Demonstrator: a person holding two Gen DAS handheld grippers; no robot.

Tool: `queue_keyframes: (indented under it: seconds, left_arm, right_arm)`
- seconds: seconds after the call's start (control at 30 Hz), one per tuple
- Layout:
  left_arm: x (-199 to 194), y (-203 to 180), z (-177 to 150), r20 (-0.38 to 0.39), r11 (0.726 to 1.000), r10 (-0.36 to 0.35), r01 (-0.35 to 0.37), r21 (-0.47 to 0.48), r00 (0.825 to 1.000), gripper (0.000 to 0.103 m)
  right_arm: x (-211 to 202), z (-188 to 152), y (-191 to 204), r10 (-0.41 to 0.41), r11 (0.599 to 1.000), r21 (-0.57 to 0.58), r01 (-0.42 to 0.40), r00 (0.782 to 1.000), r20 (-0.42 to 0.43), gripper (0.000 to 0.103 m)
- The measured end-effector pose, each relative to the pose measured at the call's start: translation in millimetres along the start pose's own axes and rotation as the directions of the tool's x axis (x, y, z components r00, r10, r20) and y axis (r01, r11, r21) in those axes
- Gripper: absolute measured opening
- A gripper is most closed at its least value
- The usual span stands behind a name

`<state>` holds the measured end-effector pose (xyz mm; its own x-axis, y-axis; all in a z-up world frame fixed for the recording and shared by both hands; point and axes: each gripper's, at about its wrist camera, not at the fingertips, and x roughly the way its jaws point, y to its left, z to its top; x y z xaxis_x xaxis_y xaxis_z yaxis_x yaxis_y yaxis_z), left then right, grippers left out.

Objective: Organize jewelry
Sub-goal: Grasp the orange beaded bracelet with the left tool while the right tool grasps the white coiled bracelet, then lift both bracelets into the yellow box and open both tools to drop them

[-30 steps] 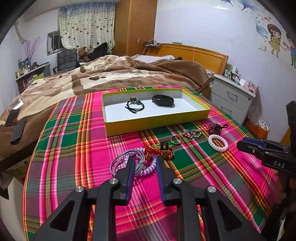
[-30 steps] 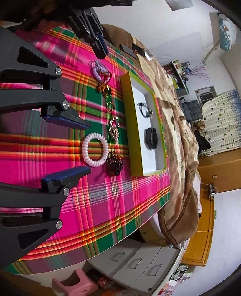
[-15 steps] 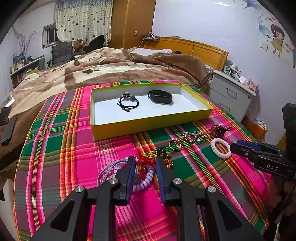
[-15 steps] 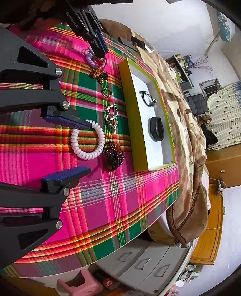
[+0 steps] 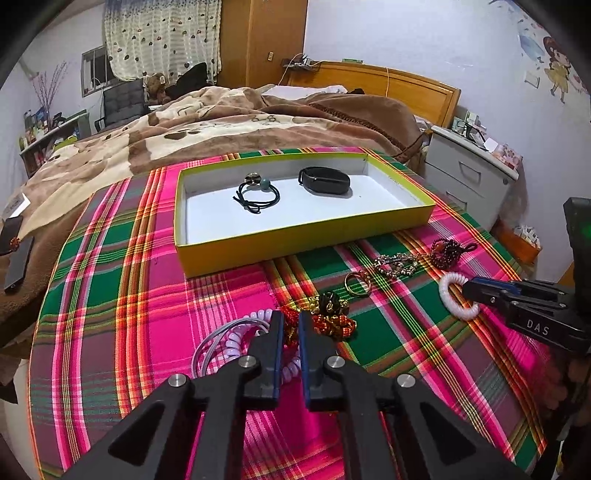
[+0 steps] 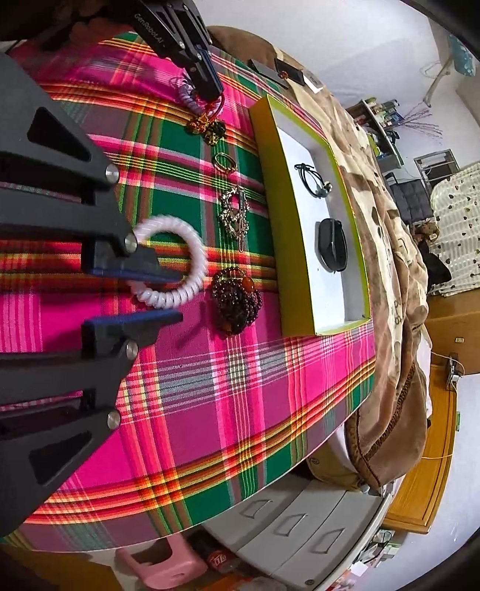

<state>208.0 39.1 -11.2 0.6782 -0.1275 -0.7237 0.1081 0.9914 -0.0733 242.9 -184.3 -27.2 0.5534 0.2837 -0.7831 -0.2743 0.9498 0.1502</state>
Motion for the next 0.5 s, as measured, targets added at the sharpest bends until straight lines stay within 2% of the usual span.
queue_keyframes:
  seconds: [0.5]
  left_arm:
    - [-40.1, -4.4, -3.4, 0.086, 0.999, -0.041, 0.042, -0.006, 0.995, 0.005]
  right_arm:
    - [-22.8, -6.6, -1.2, 0.035, 0.999, 0.026, -0.036, 0.998, 0.052, 0.009]
